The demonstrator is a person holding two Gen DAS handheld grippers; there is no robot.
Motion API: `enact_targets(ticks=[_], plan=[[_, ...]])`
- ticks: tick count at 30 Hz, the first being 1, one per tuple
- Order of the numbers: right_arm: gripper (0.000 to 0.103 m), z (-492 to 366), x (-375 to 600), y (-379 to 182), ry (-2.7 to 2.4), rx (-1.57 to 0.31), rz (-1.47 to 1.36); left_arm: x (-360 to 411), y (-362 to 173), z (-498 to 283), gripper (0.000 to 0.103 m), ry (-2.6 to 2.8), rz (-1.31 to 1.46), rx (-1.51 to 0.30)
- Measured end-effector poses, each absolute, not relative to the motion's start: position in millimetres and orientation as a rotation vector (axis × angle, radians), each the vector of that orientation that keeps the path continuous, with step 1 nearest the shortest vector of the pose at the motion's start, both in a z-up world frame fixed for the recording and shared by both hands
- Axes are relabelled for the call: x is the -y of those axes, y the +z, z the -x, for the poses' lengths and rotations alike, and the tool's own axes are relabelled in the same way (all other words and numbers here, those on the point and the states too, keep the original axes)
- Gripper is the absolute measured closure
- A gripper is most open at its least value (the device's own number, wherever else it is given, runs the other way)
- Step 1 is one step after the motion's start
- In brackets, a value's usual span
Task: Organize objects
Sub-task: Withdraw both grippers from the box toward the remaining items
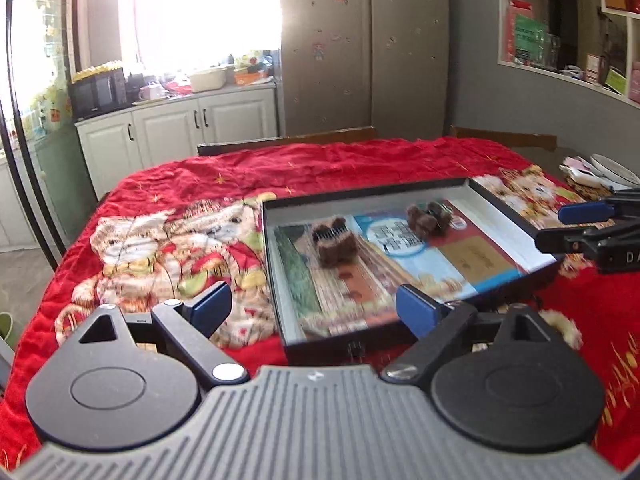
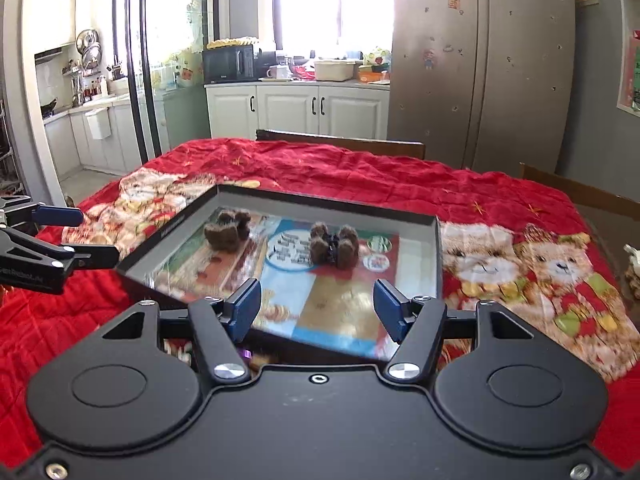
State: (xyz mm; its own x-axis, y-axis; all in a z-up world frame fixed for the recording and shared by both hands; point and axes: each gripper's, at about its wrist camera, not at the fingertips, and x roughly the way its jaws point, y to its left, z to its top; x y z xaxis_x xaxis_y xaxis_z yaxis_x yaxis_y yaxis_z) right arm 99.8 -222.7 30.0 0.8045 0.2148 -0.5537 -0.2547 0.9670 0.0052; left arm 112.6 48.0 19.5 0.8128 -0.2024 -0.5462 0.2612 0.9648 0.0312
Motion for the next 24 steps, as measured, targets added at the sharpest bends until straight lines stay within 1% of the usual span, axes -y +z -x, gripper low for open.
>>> enact_targets(ticks=[8, 14, 19, 24], plan=[[0.043, -63, 235, 9, 0.212, -0.620, 0.081, -51, -3, -79, 0.009, -0.329, -0.116, -0.632], [0.043, -45, 239, -7, 0.212, -0.610, 0.060, -45, -16, -59, 0.009, -0.378, -0.107, -0.653], [0.044, -37, 236, -22, 0.180, -0.600, 0.082, -45, -29, -54, 0.009, -0.374, -0.117, -0.668], [0.044, -38, 243, -29, 0.176, -0.619, 0.020, -52, -34, -54, 0.009, -0.369, -0.106, -0.679]])
